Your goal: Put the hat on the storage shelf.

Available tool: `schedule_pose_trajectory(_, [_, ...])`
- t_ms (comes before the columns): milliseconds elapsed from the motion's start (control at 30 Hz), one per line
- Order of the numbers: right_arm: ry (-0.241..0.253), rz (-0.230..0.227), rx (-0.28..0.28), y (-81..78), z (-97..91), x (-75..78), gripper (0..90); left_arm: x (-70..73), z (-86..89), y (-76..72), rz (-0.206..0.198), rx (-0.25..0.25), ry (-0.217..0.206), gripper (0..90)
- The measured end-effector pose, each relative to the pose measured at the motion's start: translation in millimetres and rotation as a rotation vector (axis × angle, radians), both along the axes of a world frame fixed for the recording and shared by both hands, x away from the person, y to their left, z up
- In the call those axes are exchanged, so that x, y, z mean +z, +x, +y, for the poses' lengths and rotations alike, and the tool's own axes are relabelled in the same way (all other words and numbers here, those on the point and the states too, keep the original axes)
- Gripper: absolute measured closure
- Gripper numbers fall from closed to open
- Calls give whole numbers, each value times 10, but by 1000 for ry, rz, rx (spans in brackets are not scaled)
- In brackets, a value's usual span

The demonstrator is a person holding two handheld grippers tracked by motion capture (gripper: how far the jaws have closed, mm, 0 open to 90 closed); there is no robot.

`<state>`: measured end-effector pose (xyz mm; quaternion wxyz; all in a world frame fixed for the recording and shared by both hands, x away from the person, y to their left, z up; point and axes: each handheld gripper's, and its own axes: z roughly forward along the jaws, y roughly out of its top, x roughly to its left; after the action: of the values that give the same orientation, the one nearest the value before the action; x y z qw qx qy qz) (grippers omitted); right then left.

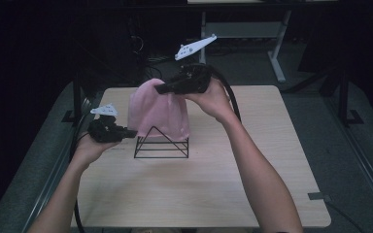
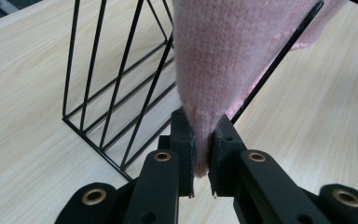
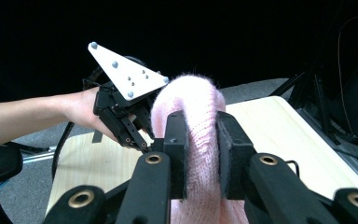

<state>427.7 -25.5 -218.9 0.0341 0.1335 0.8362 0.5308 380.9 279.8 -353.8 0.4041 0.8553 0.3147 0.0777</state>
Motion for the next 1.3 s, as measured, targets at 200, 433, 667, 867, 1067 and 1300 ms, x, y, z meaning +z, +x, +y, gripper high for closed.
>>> schedule_pose_trajectory(200, [-13,17,7,-3,16,-94,755,-77,11,9,11,5,10,818])
schedule_pose_trajectory(433, [-30,24,17,-24,63,-187,755,-166,13,14,29,6,50,818])
schedule_pose_trajectory(667, [-39,39,22,-24,78,-266,755,-258,32,20,42,5,52,819])
schedule_pose_trajectory(867, [-34,50,25,-21,76,-356,755,-326,3,37,58,5,74,818])
schedule_pose_trajectory(1067, [-34,62,25,-25,81,-425,755,-358,-18,51,52,-9,118,818])
schedule_pose_trajectory(1300, [-30,77,27,-40,73,-501,754,-398,-56,50,61,-11,140,818])
